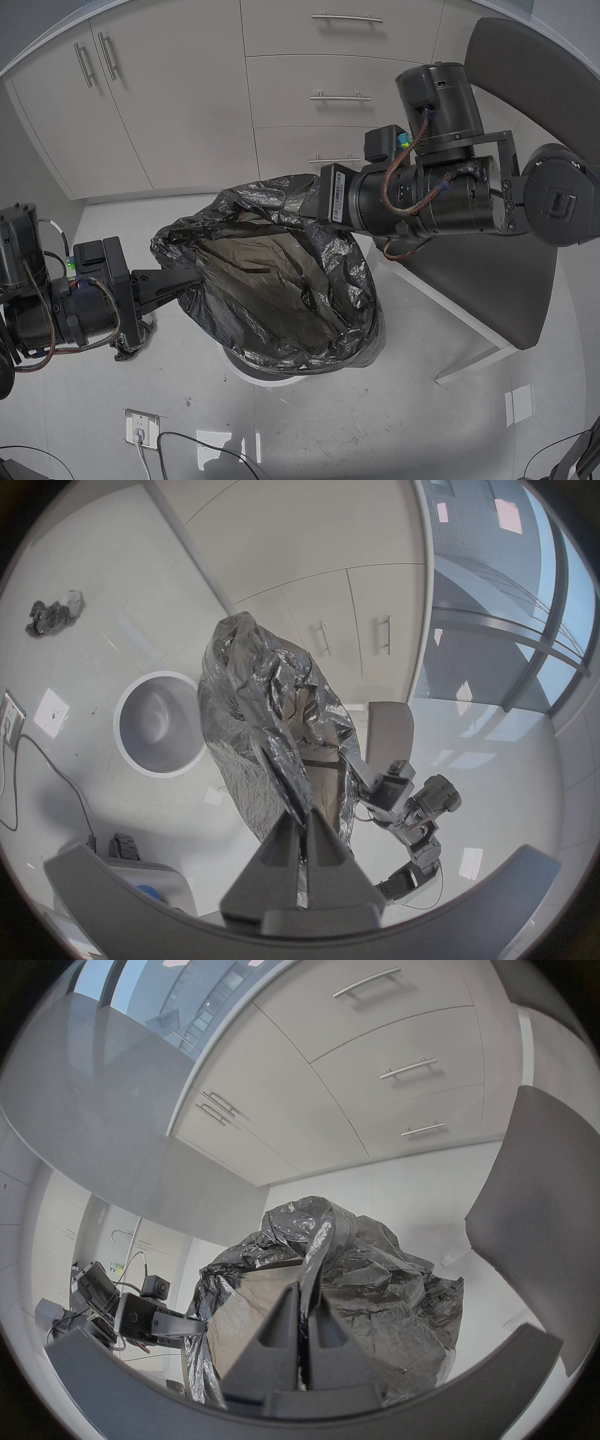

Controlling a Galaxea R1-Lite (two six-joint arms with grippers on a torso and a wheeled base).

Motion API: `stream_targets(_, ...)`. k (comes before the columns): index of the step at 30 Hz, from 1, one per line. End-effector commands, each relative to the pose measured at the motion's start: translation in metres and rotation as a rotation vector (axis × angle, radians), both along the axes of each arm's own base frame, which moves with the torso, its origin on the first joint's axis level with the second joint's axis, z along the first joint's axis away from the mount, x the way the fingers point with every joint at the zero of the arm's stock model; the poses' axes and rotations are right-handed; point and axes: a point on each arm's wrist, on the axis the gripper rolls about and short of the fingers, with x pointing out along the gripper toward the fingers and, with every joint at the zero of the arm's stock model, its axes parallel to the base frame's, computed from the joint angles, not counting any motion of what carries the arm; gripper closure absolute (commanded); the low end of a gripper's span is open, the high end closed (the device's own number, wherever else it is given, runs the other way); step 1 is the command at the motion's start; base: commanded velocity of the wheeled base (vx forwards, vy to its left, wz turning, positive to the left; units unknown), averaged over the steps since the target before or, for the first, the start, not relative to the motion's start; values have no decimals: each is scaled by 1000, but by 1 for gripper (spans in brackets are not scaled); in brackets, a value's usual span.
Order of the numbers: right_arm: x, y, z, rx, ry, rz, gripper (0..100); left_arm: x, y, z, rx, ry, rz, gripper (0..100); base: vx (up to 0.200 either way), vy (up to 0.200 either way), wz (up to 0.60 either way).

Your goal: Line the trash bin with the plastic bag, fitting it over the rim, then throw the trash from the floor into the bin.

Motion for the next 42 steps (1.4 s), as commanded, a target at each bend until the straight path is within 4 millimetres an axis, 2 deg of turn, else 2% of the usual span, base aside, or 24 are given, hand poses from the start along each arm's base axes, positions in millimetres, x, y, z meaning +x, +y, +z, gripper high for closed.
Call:
stream_targets(1,2,11,-1,-21,34,17,100,2,0,-2,-15,30,7,100,0,0,0)
stream_targets(5,2,14,5,-4,70,31,100,2,1,-4,-13,40,10,100,0,0,0)
stream_targets(8,2,15,13,86,127,72,100,2,3,-11,-6,58,18,100,0,0,0)
stream_targets(12,8,14,13,130,165,73,100,2,4,-11,-6,58,19,100,0,0,0)
stream_targets(16,20,3,14,213,249,74,100,3,6,-12,-6,61,26,100,0,0,0)
stream_targets(20,29,-6,13,239,282,54,100,4,8,-16,-3,74,33,100,0,0,0)
stream_targets(26,37,-1,4,245,278,50,100,5,13,-24,-17,49,57,100,0,0,0)
stream_targets(35,35,7,-9,218,312,60,100,0,17,-34,-43,106,72,100,0,0,0)
stream_targets(42,33,7,-7,229,325,54,100,-3,18,-40,-40,128,70,100,0,0,0)
